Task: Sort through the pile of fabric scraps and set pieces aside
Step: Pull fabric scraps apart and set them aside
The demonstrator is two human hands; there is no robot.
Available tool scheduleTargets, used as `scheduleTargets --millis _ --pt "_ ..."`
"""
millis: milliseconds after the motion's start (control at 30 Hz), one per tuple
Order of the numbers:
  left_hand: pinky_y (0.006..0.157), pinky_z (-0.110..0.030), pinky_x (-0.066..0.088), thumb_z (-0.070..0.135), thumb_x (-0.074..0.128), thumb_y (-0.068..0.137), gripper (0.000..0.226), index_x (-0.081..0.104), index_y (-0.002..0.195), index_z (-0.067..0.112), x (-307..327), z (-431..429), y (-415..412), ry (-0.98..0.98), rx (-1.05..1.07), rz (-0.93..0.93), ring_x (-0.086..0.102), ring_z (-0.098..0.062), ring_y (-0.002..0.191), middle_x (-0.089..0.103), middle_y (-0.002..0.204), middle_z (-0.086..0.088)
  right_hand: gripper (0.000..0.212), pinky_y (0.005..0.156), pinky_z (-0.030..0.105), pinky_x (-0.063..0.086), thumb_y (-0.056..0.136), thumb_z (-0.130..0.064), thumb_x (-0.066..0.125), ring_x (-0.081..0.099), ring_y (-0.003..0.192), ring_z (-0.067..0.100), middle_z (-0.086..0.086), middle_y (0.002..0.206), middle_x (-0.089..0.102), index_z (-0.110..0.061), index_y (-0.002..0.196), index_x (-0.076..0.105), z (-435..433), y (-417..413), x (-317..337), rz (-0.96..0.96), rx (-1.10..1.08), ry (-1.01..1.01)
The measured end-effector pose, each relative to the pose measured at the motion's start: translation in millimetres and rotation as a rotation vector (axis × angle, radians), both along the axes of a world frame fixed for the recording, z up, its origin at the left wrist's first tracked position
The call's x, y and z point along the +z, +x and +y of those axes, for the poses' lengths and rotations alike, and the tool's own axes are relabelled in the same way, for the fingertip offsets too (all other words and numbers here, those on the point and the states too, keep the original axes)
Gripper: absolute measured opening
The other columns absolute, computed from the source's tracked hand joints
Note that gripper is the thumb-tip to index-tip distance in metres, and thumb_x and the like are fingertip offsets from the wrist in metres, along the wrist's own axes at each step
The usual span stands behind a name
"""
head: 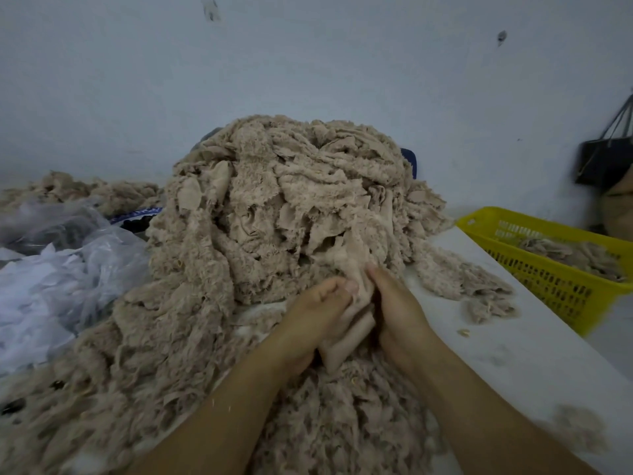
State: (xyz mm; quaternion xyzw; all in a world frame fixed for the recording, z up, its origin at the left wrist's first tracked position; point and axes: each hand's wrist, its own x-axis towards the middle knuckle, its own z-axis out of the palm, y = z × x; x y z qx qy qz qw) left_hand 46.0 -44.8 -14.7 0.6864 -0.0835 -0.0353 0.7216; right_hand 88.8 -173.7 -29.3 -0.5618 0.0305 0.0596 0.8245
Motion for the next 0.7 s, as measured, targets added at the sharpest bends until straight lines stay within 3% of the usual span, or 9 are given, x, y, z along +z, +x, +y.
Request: scheduleTargets --millis 67,167,233,300,367,433,533,600,700 --pt "0.057 -0.016 0.048 0.034 0.06 0.093 0.026 0.064 0.069 0.025 2.1 4.4 1.4 -0.07 0.004 0.0 0.059 -0.005 0.062 0.066 0.07 0.004 0.026 0.076 0.032 0.055 0.098 -0.029 0.058 0.073 0.089 0.019 0.011 0.101 0.075 -0.009 0.108 0.07 -2.6 4.3 -1.1 -0.002 -0.069 0.038" --pt "0.056 -0.018 0.047 0.045 0.065 0.077 0.02 0.067 0.064 0.03 1.5 9.7 1.9 -0.045 -0.046 0.014 0.059 -0.006 0.062 0.065 0.072 0.003 0.024 0.078 0.033 0.055 0.1 -0.029 0.053 0.072 0.086 0.017 0.008 0.097 0.075 -0.011 0.103 0.07 0.2 5.9 -3.4 -0.025 -0.109 -0.003" --pt "0.059 -0.021 0.05 0.044 0.066 0.083 0.024 0.07 0.065 0.029 -0.1 11.0 3.9 -0.067 -0.048 0.053 0.063 -0.01 0.066 0.067 0.079 -0.001 0.026 0.081 0.036 0.055 0.101 -0.033 0.05 0.07 0.088 0.018 0.006 0.095 0.074 -0.014 0.098 0.068 1.4 5.3 -4.9 -0.073 -0.117 -0.102" --pt "0.068 -0.022 0.055 0.049 0.057 0.094 0.032 0.08 0.085 0.028 -1.0 12.3 7.7 -0.124 -0.022 0.088 0.073 -0.014 0.084 0.076 0.096 -0.003 0.033 0.068 0.026 0.05 0.102 -0.039 0.047 0.064 0.074 0.01 -0.006 0.076 0.068 -0.015 0.086 0.061 0.4 3.2 -4.7 -0.165 -0.122 -0.239" --pt "0.079 -0.023 0.056 0.07 0.049 0.088 0.051 0.076 0.109 0.033 -0.1 14.9 9.7 -0.14 -0.021 0.117 0.071 -0.016 0.106 0.075 0.114 -0.004 0.037 0.054 0.013 0.04 0.103 -0.043 0.045 0.05 0.055 -0.001 -0.019 0.055 0.052 -0.019 0.074 0.049 1.3 -1.4 -4.0 -0.295 -0.108 -0.403" --pt "0.084 -0.025 0.056 0.079 0.052 0.078 0.061 0.075 0.113 0.035 -1.4 16.0 11.3 -0.127 -0.025 0.134 0.069 -0.018 0.111 0.074 0.116 -0.004 0.037 0.049 0.012 0.035 0.103 -0.039 0.045 0.043 0.05 -0.003 -0.019 0.052 0.047 -0.021 0.071 0.043 5.8 -5.6 -4.5 -0.421 -0.044 -0.524" --pt "0.079 -0.029 0.058 0.056 0.07 0.081 0.044 0.079 0.102 0.019 -6.0 18.6 18.3 -0.205 0.07 0.15 0.072 -0.026 0.103 0.075 0.108 -0.012 0.037 0.051 0.014 0.034 0.104 -0.032 0.045 0.04 0.05 -0.002 -0.019 0.054 0.044 -0.022 0.068 0.039 13.7 -10.1 -5.0 -0.529 0.055 -0.64" --pt "0.071 -0.03 0.059 0.039 0.07 0.087 0.029 0.08 0.096 0.013 -7.8 21.2 20.3 -0.328 0.166 0.153 0.074 -0.028 0.093 0.076 0.102 -0.016 0.039 0.049 0.015 0.033 0.104 -0.032 0.045 0.038 0.05 0.0 -0.017 0.053 0.042 -0.022 0.067 0.037 15.3 -12.2 -4.8 -0.527 0.082 -0.657" --pt "0.08 -0.037 0.06 0.037 0.061 0.094 0.037 0.072 0.112 0.006 -7.7 19.1 22.1 -0.443 0.249 0.155 0.073 -0.03 0.099 0.074 0.109 -0.019 0.041 0.046 0.013 0.033 0.103 -0.037 0.046 0.039 0.047 0.0 -0.015 0.05 0.042 -0.022 0.066 0.039 14.8 -13.3 -4.0 -0.451 0.017 -0.602"
